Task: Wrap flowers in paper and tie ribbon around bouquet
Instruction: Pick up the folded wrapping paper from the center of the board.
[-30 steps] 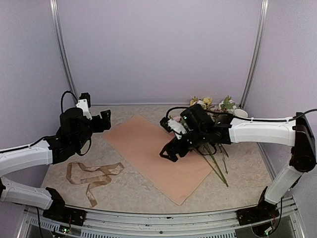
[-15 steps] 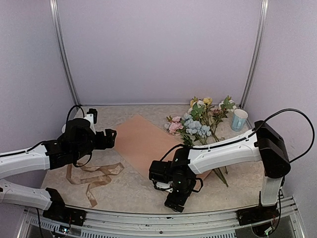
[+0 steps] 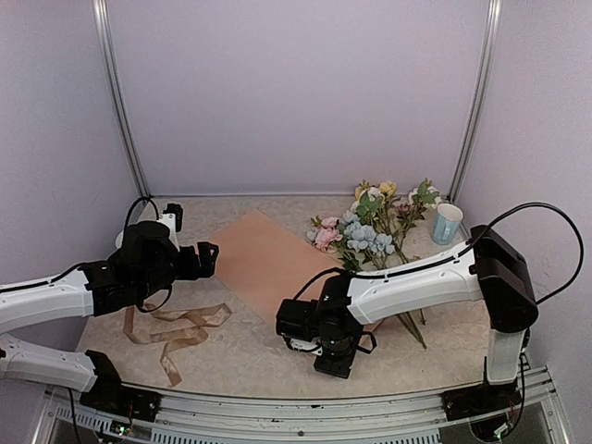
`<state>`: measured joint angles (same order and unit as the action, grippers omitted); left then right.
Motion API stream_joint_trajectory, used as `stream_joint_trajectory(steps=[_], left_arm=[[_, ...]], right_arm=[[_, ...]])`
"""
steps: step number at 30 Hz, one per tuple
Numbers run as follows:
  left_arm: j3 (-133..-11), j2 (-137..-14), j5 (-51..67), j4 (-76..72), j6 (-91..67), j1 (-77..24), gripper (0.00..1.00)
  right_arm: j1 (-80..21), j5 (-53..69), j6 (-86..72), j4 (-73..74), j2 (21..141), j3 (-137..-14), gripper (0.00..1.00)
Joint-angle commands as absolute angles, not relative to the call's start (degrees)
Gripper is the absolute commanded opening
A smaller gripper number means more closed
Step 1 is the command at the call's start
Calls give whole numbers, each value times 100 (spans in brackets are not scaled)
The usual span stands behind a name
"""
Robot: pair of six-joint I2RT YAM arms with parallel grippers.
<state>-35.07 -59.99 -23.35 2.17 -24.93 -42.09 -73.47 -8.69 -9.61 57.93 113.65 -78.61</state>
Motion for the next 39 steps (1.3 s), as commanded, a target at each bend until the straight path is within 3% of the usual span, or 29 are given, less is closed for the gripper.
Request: stream_joint_trajectory(steps=[1, 3, 4, 5, 12, 16, 30, 39], left_arm=[[-3654, -5940, -2493, 178, -2326, -4219, 99], [-3671, -5952, -2524, 176, -2303, -4219, 99], [-3680, -5955, -2538, 176, -2294, -4219, 99], [-3697, -5958, -2547, 183, -2287, -4212, 99], [-3783, -5897, -2578, 254, -2175, -4201, 99], [-3775, -5858, -2598, 308, -2162, -4203, 99], [-3766, -5874, -2519, 430, -2191, -4201, 98], [-3467, -6078, -881, -110, -1369, -4664, 82]], right_arm=[[-7322, -1097, -492, 5529, 11530, -8013, 39], [-7302, -1121, -414, 5408, 11511, -8089, 19], [-7281, -1185, -417, 5353, 11502, -8121, 4], [-7253, -1246, -414, 5297, 11488, -8155, 0], [-6922, -1422, -426, 5063, 11273, -8354, 0], [-6743, -834, -441, 5097, 11122, -8375, 0], [-6715, 469, -599, 3697, 10391, -7081, 0], [-6365, 189, -961, 3364, 10106, -6700, 0]])
